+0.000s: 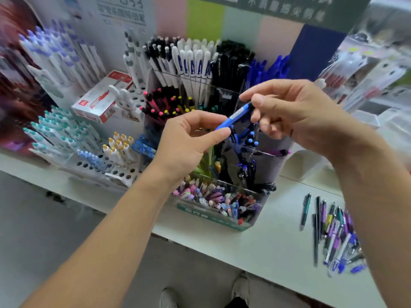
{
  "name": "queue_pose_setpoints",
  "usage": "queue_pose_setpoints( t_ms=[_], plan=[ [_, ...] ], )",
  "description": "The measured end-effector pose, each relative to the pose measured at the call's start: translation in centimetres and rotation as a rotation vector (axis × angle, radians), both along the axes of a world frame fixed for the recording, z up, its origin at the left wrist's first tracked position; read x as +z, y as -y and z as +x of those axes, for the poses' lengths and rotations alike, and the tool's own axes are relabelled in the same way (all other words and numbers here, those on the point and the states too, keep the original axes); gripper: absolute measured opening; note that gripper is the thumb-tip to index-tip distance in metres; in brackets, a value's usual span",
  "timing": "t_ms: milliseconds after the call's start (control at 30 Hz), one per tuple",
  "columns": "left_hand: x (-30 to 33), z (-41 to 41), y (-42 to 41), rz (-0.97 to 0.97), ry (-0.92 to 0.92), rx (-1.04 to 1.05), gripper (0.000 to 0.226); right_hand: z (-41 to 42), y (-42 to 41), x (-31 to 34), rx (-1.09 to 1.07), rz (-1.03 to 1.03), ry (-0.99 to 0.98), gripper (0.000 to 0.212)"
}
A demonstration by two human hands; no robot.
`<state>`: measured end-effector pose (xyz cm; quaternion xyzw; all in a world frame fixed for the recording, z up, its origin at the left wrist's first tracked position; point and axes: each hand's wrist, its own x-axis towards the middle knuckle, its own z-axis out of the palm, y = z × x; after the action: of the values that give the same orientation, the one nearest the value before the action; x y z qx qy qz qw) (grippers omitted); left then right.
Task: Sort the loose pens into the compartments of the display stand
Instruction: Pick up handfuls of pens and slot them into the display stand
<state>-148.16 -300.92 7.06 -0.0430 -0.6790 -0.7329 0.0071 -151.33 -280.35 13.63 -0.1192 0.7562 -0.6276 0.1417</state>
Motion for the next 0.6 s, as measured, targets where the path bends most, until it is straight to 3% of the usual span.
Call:
queue_pose_setpoints(
  t_ms=[100,267,433,600],
  plan=[
    [-0.6,-0.2,-1.9,-0.076,-0.015,0.038,0.023,0.5,-0.5,-1.5,-0.132,-0.02,-0.095,0.007],
    [-2.5,0.2,-1.8,-0.245,0.133,0.118,0.052,0.7,-4.5,-1.6,-0.423,0.074,-0.412,0.006],
    [-2.9,0.6,-2.3,-0.316,0.176,0.039,0.065,-0.4,-2.9,-2.5,-0.261,0.555,-0.587,0.005],
    [-2.9,0.6,-2.8,-0.31,0.154,0.009,0.071,-1.5,-0.6,-4.9,-0.182,0.69,-0.526,0.014]
  ],
)
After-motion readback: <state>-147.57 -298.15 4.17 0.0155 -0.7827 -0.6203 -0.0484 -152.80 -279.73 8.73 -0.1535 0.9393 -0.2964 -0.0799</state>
